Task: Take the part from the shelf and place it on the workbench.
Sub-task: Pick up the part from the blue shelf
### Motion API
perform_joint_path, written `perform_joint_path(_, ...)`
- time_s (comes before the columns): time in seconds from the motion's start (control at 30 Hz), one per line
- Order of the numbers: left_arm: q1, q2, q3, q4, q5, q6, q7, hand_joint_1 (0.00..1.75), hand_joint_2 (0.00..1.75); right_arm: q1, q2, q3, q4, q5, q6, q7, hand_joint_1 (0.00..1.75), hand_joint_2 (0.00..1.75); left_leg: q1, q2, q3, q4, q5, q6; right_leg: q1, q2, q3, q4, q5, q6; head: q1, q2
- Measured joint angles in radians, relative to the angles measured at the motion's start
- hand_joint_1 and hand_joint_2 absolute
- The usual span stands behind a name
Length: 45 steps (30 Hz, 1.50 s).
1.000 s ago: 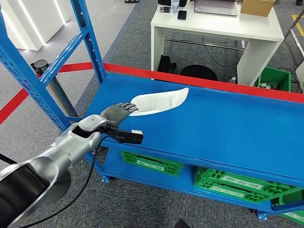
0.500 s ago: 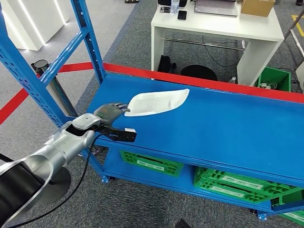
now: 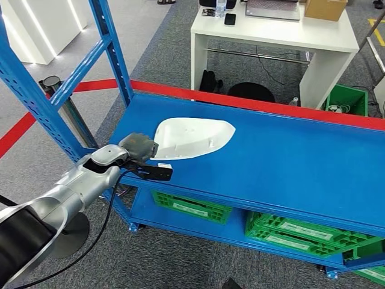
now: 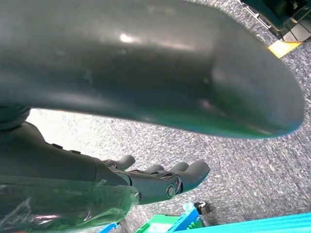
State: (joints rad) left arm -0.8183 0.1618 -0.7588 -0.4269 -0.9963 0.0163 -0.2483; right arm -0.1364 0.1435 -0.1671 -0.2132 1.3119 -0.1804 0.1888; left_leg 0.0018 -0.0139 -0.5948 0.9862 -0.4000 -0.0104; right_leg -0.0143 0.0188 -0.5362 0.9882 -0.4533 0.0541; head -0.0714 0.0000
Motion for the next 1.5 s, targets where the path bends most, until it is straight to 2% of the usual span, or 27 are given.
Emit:
perform_joint_path(0.1, 0.0, 0.0, 0.0, 0.0, 0.002, 0.004, 0.0, 1.75, 1.75, 0.0, 0.0, 0.0, 0.0, 0.0, 0.0, 0.0, 0.0, 0.0, 0.0, 0.0, 0.0, 0.0, 0.0, 0.0, 0.0, 0.0, 0.0, 0.0, 0.0, 0.0, 0.0, 0.0)
perform_joint_path(0.13, 0.0, 0.0, 0.0, 0.0, 0.002, 0.005, 0.0, 1.43, 1.75, 0.0, 0.0, 0.0, 0.0, 0.0, 0.0, -0.001, 0.0, 0.0, 0.0, 0.0, 0.0, 0.0, 0.0, 0.0, 0.0, 0.0, 0.0, 0.0, 0.0, 0.0, 0.0, 0.0)
perform_joint_path(0.23, 0.001, 0.0, 0.0, 0.0, 0.002, 0.008, 0.0, 0.12, 1.75, 0.0, 0.0, 0.0, 0.0, 0.0, 0.001, -0.003, 0.0, 0.0, 0.0, 0.0, 0.0, 0.0, 0.0, 0.0, 0.0, 0.0, 0.0, 0.0, 0.0, 0.0, 0.0, 0.0)
perform_joint_path(0.27, 0.001, 0.0, 0.0, 0.0, 0.001, 0.011, 0.0, 0.0, 1.75, 0.0, 0.0, 0.0, 0.0, -0.001, 0.001, -0.003, 0.0, 0.0, 0.0, 0.0, 0.0, 0.0, 0.0, 0.0, 0.0, 0.0, 0.0, 0.0, 0.0, 0.0, 0.0, 0.0)
perform_joint_path(0.73, -0.005, -0.006, 0.0, 0.0, -0.018, 0.027, 0.0, 0.0, 1.75, 0.001, 0.0, 0.0, 0.0, -0.003, 0.004, -0.003, 0.0, 0.0, 0.0, 0.0, 0.0, 0.0, 0.0, 0.0, 0.0, 0.0, 0.0, 0.0, 0.0, 0.0, 0.0, 0.0)
perform_joint_path(1.17, -0.059, -0.026, -0.004, -0.004, -0.025, 0.008, -0.025, 0.0, 1.75, 0.0, 0.0, 0.0, 0.0, -0.001, 0.011, -0.007, 0.0, 0.0, 0.0, 0.0, 0.0, 0.0, 0.0, 0.0, 0.0, 0.0, 0.0, 0.0, 0.0, 0.0, 0.0, 0.0)
perform_joint_path(1.5, -0.046, -0.034, -0.013, -0.005, -0.026, 0.043, -0.041, 0.0, 1.75, 0.0, 0.001, 0.001, 0.0, -0.002, 0.015, -0.007, 0.0, 0.0, 0.0, 0.0, 0.0, 0.0, 0.0, 0.0, 0.0, 0.0, 0.0, 0.0, 0.0, 0.0, 0.0, 0.0)
